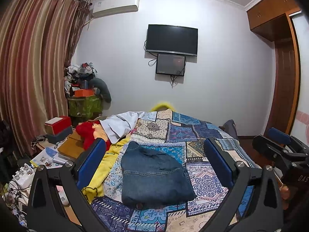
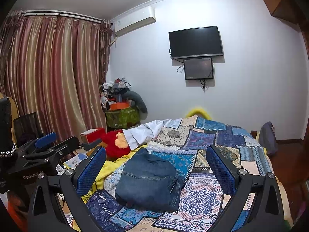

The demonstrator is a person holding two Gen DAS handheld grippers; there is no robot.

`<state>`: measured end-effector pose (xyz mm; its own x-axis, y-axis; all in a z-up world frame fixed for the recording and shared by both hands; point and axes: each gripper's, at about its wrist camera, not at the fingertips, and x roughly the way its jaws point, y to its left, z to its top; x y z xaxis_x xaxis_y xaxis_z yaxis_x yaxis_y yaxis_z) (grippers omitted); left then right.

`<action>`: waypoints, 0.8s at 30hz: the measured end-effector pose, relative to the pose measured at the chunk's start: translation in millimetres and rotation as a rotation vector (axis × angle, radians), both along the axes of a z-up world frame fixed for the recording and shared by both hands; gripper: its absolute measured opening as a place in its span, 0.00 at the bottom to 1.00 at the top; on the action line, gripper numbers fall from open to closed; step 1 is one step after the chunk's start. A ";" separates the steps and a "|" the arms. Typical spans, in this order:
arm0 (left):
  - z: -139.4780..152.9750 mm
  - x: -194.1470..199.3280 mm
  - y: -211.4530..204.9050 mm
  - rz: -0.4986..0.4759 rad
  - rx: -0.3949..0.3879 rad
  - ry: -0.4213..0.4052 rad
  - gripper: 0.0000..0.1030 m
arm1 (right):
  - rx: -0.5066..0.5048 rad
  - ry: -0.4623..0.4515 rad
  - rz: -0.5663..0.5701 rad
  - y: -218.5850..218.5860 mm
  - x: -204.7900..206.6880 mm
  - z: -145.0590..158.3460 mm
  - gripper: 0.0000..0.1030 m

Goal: Fold large clothes

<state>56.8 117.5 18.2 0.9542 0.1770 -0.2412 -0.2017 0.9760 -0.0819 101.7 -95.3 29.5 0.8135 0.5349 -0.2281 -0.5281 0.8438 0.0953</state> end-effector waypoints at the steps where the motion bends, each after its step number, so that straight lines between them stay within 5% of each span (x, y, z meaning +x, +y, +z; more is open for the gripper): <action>1: 0.0 0.0 0.4 -0.001 0.000 0.000 0.99 | 0.001 -0.001 -0.001 0.0 -0.5 -0.3 1.00; 24: -3.1 2.8 -2.8 -0.011 -0.014 0.005 0.99 | 0.006 0.002 -0.009 2.6 -4.9 2.8 1.00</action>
